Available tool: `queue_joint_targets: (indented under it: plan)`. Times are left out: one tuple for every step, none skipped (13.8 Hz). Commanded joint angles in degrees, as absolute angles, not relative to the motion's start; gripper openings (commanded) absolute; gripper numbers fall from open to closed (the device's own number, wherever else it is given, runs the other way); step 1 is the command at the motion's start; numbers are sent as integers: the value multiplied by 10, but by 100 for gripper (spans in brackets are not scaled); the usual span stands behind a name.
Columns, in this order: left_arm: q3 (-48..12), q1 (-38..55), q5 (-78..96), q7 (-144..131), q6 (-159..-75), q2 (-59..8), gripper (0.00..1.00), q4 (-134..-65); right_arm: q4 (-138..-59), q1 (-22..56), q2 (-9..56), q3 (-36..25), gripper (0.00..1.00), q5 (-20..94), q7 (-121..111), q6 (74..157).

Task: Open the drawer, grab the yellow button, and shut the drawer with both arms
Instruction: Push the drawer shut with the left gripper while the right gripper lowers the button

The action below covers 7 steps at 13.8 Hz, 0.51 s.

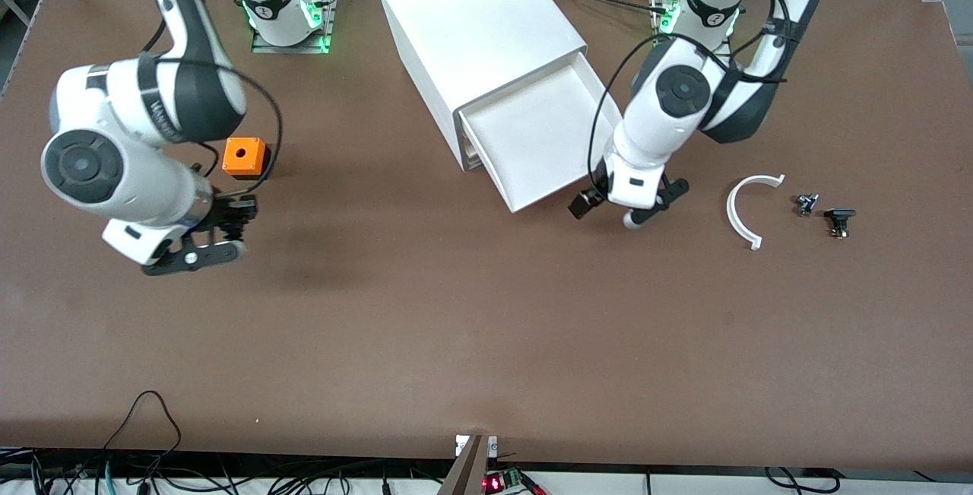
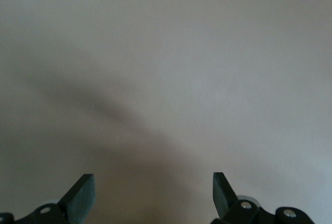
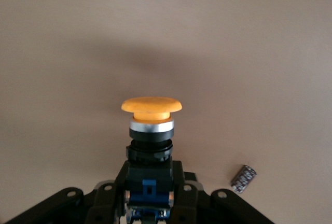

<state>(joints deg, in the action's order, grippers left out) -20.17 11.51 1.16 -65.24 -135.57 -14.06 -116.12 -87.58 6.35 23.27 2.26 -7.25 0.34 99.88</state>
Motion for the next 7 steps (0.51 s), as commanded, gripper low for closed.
queue_joint_targets:
  plan:
    - [-242,113,22,-664,-1354,-81,100,-1223,-1003,-6,190,35,20,-75,-54,1101]
    - [-246,113,23,-664,-1346,-75,100,-1230,-1045,-22,180,35,20,-76,-77,1145]
    - [-267,113,29,-664,-1340,-69,100,-1233,-1084,-29,174,35,20,-76,-110,1189]
    - [-289,113,31,-660,-1339,-68,100,-1241,-1119,-38,170,34,20,-76,-139,1236]
    - [-309,113,31,-660,-1339,-66,100,-1244,-1158,-49,170,34,21,-80,-154,1286]
    - [-326,113,31,-659,-1338,-66,100,-1246,-1198,-59,169,34,22,-80,-164,1333]
    - [-343,113,31,-657,-1338,-65,100,-1253,-1231,-72,169,34,22,-80,-181,1375]
